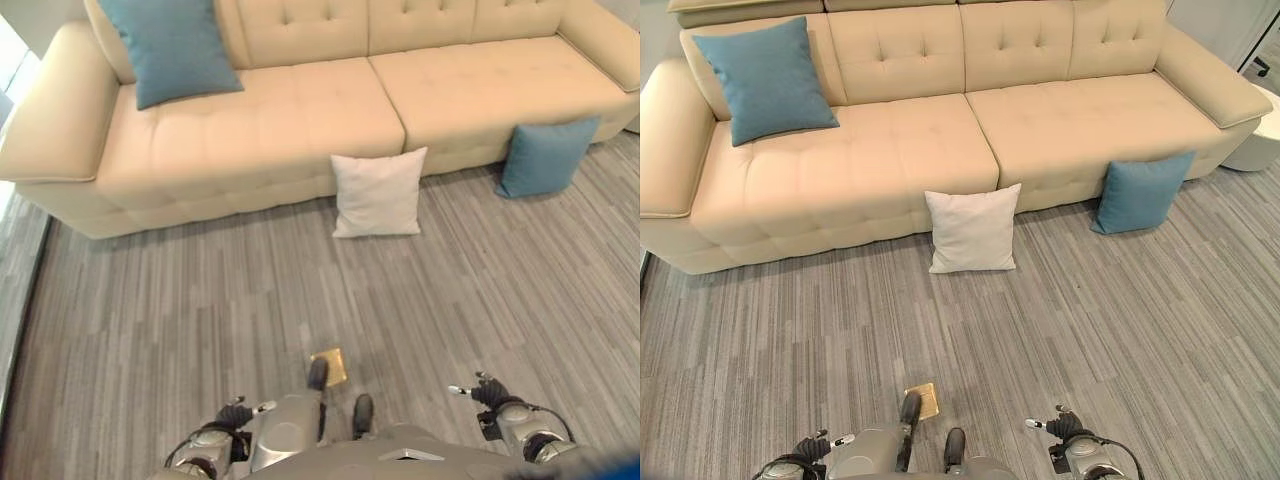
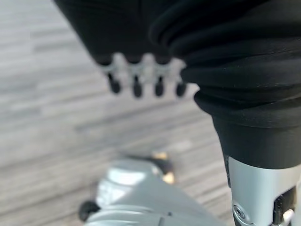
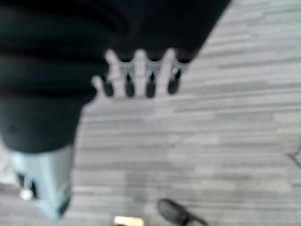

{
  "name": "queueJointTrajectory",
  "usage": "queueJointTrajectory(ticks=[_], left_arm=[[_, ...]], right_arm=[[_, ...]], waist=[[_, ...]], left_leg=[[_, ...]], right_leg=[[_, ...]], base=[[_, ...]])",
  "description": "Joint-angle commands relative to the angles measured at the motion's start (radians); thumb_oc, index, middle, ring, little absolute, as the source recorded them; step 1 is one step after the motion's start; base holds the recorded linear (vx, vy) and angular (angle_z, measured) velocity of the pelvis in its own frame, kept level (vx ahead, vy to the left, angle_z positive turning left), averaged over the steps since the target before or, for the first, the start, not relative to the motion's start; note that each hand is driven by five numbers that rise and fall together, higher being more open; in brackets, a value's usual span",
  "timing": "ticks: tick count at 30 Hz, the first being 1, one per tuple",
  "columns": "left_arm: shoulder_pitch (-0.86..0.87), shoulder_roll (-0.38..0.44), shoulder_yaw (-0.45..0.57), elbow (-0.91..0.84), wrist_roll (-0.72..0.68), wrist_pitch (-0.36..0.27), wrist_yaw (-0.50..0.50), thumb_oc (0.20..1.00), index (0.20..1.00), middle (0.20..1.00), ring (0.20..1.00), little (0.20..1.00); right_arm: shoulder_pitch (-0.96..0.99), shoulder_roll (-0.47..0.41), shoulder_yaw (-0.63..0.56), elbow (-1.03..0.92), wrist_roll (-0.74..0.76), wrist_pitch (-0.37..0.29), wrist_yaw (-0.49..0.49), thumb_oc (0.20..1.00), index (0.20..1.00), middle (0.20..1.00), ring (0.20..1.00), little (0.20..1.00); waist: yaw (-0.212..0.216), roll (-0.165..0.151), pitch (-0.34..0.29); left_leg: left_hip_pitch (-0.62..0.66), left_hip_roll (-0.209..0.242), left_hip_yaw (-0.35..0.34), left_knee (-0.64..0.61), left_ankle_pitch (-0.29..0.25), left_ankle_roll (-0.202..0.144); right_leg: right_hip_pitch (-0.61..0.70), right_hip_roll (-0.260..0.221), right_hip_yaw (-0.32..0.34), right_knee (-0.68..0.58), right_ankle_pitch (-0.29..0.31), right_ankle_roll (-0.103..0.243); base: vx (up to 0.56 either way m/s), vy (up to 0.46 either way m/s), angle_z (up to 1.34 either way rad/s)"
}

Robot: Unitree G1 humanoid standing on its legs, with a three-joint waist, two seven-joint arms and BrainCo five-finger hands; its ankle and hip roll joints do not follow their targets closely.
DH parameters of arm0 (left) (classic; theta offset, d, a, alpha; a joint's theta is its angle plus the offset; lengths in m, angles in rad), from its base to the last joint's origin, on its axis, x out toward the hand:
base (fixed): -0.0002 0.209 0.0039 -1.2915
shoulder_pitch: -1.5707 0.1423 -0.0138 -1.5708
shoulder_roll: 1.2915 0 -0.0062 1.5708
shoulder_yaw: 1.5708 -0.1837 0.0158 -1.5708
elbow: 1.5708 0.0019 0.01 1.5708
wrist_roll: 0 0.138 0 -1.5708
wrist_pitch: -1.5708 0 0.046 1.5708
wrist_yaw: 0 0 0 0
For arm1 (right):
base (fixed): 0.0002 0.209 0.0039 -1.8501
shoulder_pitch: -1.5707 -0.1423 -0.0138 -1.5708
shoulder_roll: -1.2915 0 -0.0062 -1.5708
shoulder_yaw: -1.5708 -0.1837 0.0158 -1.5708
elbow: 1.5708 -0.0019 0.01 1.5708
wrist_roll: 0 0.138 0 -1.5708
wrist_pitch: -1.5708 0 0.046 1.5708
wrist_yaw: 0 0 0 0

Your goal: Pick up all the scattered cushions and arrange them neatly on the sofa.

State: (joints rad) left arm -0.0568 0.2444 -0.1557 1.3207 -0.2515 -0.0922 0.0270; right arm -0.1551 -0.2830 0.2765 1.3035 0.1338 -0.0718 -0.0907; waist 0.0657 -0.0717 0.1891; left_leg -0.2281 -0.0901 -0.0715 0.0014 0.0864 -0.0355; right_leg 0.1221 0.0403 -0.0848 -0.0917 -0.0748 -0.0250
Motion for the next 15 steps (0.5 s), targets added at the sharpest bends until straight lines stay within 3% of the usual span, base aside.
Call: queueJointTrajectory(ticks=[1, 3, 4, 7, 9, 11, 14, 15], left_arm=[[0.006, 0.018, 0.001, 0.024, 0.015, -0.007, -0.004, 1.000, 1.000, 1.000, 1.000, 1.000], [0.006, 0.018, 0.002, 0.025, 0.015, -0.006, -0.005, 1.000, 1.000, 1.000, 1.000, 1.000], [-0.007, 0.030, 0.002, 0.021, 0.013, -0.004, -0.006, 1.000, 1.000, 1.000, 1.000, 1.000], [-0.022, 0.038, -0.002, 0.016, 0.009, -0.002, -0.007, 1.000, 1.000, 1.000, 1.000, 1.000], [-0.031, 0.044, -0.006, 0.016, 0.012, -0.001, -0.009, 1.000, 1.000, 1.000, 1.000, 1.000], [-0.036, 0.050, -0.003, 0.010, 0.010, -0.002, -0.008, 1.000, 1.000, 1.000, 1.000, 1.000], [-0.035, 0.047, 0.001, 0.014, 0.017, 0.001, -0.008, 1.000, 1.000, 1.000, 1.000, 1.000], [-0.034, 0.043, 0.008, 0.018, 0.018, -0.002, -0.009, 1.000, 1.000, 1.000, 1.000, 1.000]], right_arm=[[0.055, -0.015, -0.016, -0.031, 0.003, -0.012, 0.004, 1.000, 1.000, 1.000, 1.000, 1.000], [0.048, -0.006, -0.022, -0.032, -0.003, -0.011, 0.006, 1.000, 1.000, 1.000, 1.000, 1.000], [0.034, -0.002, -0.017, -0.041, -0.007, -0.011, 0.007, 1.000, 1.000, 1.000, 1.000, 1.000], [0.028, 0.004, -0.022, -0.049, 0.002, -0.013, 0.006, 1.000, 1.000, 1.000, 1.000, 1.000], [0.032, 0.007, -0.024, -0.049, 0.008, -0.012, 0.011, 1.000, 1.000, 1.000, 1.000, 1.000], [0.030, 0.006, -0.028, -0.049, 0.008, -0.012, 0.010, 1.000, 1.000, 1.000, 1.000, 1.000], [0.027, 0.007, -0.030, -0.056, 0.010, -0.010, 0.010, 1.000, 1.000, 1.000, 1.000, 1.000], [0.025, 0.005, -0.028, -0.060, 0.006, -0.009, 0.010, 1.000, 1.000, 1.000, 1.000, 1.000]], waist=[[0.009, 0.000, -0.053], [0.017, 0.001, -0.056], [0.010, 0.004, -0.037], [-0.001, 0.016, -0.022], [-0.015, 0.021, -0.025], [-0.022, 0.024, -0.032], [-0.036, 0.019, -0.027], [-0.051, 0.017, -0.021]], left_leg=[[0.096, -0.016, -0.018, 0.052, -0.027, 0.029], [0.119, -0.013, 0.004, 0.055, -0.053, 0.047], [0.146, -0.002, 0.014, 0.061, -0.067, 0.060], [0.170, 0.009, 0.011, 0.066, -0.084, 0.067], [0.206, 0.008, -0.003, 0.056, -0.101, 0.068], [0.258, 0.013, 0.001, 0.031, -0.126, 0.064], [0.295, 0.006, -0.006, 0.027, -0.148, 0.061], [0.324, 0.002, -0.019, 0.028, -0.163, 0.057]], right_leg=[[-0.032, -0.038, 0.078, 0.159, -0.005, 0.111], [-0.054, -0.071, 0.064, 0.249, 0.007, 0.142], [-0.124, -0.083, 0.072, 0.388, 0.069, 0.167], [-0.171, -0.095, 0.052, 0.479, 0.084, 0.168], [-0.201, -0.092, 0.035, 0.465, 0.076, 0.151], [-0.242, -0.109, -0.034, 0.342, 0.081, 0.139], [-0.259, -0.109, -0.041, 0.239, 0.117, 0.150], [-0.286, -0.113, -0.020, 0.174, 0.159, 0.166]], base=[[0.25, 0.157, -0.49], [0.22, 0.201, -0.63], [0.15, 0.169, -0.42], [0.13, 0.125, -0.42], [0.24, 0.093, 0.10], [0.29, -0.004, 0.17], [0.23, -0.036, -0.07], [0.26, -0.048, -0.10]])
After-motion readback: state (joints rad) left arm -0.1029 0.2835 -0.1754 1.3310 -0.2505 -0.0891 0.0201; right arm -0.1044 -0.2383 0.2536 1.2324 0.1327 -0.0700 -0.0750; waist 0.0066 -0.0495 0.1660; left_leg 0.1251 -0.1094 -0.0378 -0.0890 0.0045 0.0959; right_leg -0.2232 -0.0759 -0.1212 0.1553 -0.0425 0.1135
